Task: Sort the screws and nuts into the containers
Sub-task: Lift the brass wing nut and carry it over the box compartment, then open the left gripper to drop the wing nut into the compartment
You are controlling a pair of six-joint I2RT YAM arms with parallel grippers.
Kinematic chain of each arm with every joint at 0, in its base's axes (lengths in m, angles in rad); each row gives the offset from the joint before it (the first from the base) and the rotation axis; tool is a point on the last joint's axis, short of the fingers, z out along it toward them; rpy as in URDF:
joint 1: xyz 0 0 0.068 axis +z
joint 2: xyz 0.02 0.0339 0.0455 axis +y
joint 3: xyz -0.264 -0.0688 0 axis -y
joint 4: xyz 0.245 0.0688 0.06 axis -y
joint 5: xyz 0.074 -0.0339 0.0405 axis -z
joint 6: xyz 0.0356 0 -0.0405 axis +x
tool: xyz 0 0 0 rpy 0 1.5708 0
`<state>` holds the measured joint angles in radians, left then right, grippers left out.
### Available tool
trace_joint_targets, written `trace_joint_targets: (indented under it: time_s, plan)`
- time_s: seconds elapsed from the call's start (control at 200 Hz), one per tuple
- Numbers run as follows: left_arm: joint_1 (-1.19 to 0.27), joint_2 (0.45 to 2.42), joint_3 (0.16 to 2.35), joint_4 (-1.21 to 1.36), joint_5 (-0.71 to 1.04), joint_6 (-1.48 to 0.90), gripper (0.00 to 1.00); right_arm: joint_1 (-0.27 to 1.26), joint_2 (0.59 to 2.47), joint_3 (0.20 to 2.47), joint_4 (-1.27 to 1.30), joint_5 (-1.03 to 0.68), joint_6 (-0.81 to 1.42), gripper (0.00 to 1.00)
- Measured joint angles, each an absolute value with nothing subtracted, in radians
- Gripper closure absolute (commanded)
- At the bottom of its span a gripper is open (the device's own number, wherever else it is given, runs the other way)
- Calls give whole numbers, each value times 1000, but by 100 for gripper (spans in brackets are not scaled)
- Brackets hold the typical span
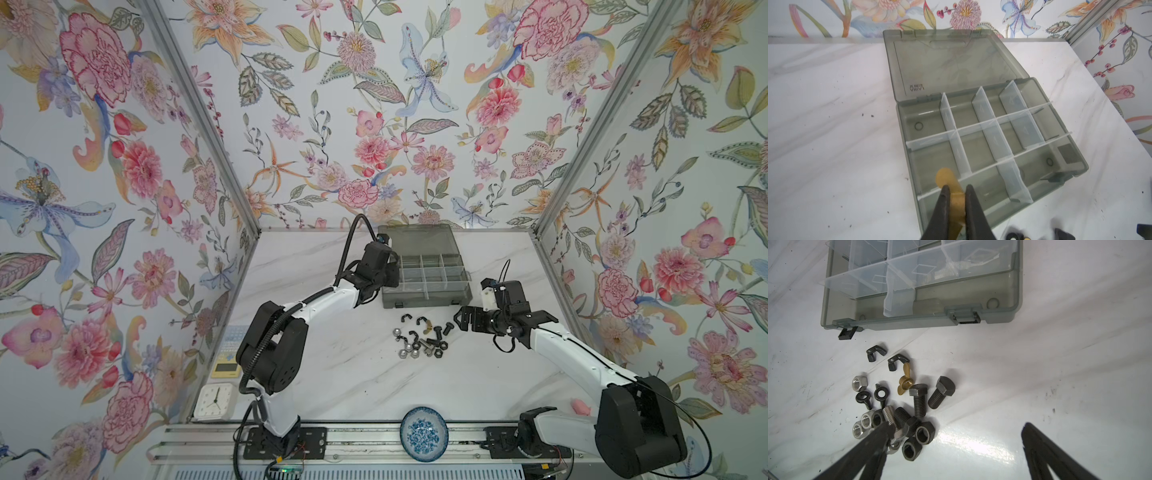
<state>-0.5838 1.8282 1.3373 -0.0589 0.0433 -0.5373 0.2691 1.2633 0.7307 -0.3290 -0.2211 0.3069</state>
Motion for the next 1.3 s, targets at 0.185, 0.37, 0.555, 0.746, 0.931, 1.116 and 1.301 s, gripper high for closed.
trace_joint_targets:
  time_s: [0.185,0.37,0.555,0.746,0.931,1.116,1.301]
  plan:
    - [-564,1911,1389,-51,69,-519,100,270,1262,731,-329,-220,316,0]
    - [-562,1977,1390,-52,77,-519,100,276,1262,731,-329,-220,319,0]
    - [-559,1990,1390,-46,76,-519,100,276,1262,731,-329,-220,323,0]
    - [-550,2002,1390,-24,75,-519,100,276,1262,730,-329,-221,323,0]
    - [-541,2046,1393,-22,75,-519,100,281,1251,725,-329,-221,323,0]
    - [-539,2061,1396,-14,76,-520,83,281,1246,722,-329,-220,327,0]
    - [-538,2061,1396,-12,71,-534,59,282,1241,717,-330,-221,330,0]
